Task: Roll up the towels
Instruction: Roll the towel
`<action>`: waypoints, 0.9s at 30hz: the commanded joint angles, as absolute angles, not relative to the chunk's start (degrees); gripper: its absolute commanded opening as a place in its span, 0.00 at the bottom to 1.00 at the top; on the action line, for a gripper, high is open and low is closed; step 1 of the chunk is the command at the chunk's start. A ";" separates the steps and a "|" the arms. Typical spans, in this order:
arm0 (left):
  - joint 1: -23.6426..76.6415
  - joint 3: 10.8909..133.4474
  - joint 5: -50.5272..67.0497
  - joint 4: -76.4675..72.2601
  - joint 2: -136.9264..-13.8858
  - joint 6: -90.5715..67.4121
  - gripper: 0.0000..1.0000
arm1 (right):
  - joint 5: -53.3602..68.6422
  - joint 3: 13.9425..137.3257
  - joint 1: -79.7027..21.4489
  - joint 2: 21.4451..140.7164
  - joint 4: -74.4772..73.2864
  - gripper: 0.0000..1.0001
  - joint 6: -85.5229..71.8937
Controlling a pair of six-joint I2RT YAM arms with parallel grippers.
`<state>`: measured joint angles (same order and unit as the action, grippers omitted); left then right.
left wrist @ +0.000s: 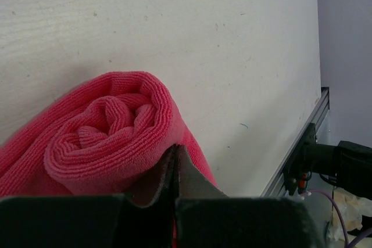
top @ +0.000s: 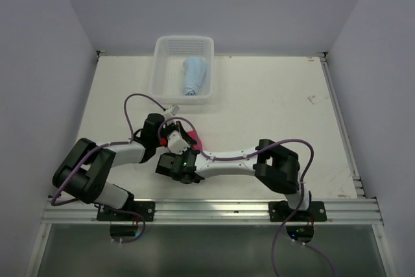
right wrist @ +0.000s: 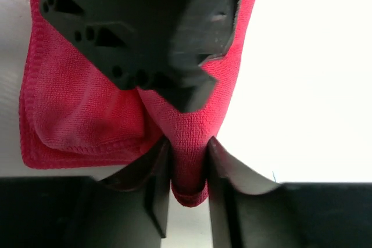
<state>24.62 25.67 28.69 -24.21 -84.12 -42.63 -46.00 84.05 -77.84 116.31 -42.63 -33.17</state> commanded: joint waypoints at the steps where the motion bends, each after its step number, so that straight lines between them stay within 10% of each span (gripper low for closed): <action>1: 24.70 23.03 23.64 -19.25 -84.64 -39.20 0.00 | -41.41 81.22 -77.44 109.52 -38.33 0.33 -34.19; 11: 24.08 21.01 23.29 -19.34 -84.38 -38.50 0.00 | -26.56 65.14 -72.09 90.98 -18.85 0.61 -37.16; 27: 23.12 18.55 23.73 -20.21 -83.32 -38.23 0.00 | -0.26 42.28 -58.10 85.86 12.04 0.68 -51.76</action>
